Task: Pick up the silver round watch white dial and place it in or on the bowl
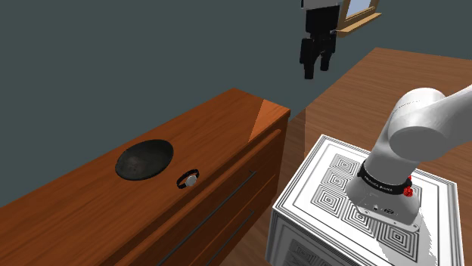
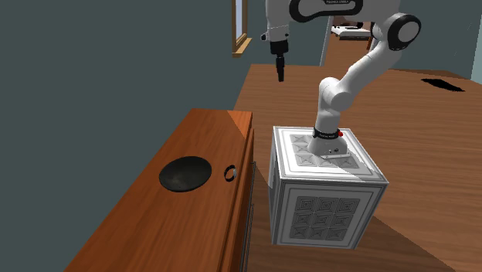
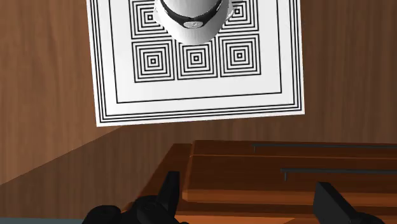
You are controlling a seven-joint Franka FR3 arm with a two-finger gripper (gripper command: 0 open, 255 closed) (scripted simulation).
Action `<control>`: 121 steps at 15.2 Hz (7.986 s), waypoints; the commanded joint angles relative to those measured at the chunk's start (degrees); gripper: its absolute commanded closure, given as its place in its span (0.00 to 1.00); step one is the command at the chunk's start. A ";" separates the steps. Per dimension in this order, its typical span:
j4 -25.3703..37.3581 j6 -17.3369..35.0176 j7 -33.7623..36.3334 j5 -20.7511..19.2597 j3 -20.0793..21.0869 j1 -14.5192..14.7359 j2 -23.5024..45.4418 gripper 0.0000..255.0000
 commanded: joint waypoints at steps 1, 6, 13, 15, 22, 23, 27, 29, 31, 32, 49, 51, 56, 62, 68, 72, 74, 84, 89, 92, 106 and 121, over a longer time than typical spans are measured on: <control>0.00 0.00 0.00 0.00 0.00 0.00 0.00 0.00; -2.00 7.99 4.00 4.69 4.21 1.78 4.85 0.00; -1.63 19.38 8.92 9.99 10.08 4.07 14.50 0.00; -0.84 22.55 10.26 11.11 11.71 4.62 17.78 0.00; 4.25 32.87 15.20 12.96 17.01 6.20 30.61 0.00; 5.25 34.20 15.98 12.92 17.70 6.40 32.58 0.00; 9.97 39.08 19.36 11.88 20.11 7.31 40.72 0.00; 12.74 41.20 21.21 10.84 21.04 7.92 44.92 0.00; 15.78 43.06 23.15 9.52 21.75 8.69 49.18 0.00; 17.41 43.88 24.13 8.76 22.02 9.14 51.33 0.00; 18.86 50.52 26.66 6.27 22.37 11.33 58.85 0.00; 18.86 50.52 26.66 6.27 22.37 11.33 58.85 1.00; 18.86 50.52 26.66 6.27 22.37 11.33 58.85 1.00; 19.64 48.45 26.81 6.59 22.48 11.13 57.48 1.00; 21.53 44.24 27.18 7.13 22.61 10.78 55.00 1.00; 23.04 41.40 27.47 7.39 22.64 10.58 53.57 1.00; 23.86 39.97 27.64 7.50 22.64 10.49 52.93 1.00; 30.76 33.26 28.93 6.66 22.44 10.29 53.05 1.00; 47.42 28.09 31.10 1.39 21.45 11.80 65.14 1.00; 59.89 23.48 32.09 -1.47 20.58 13.62 73.29 1.00; 67.89 25.14 31.51 -3.98 19.26 15.57 83.28 1.00; 64.99 28.57 31.02 -4.04 19.12 15.38 83.92 0.00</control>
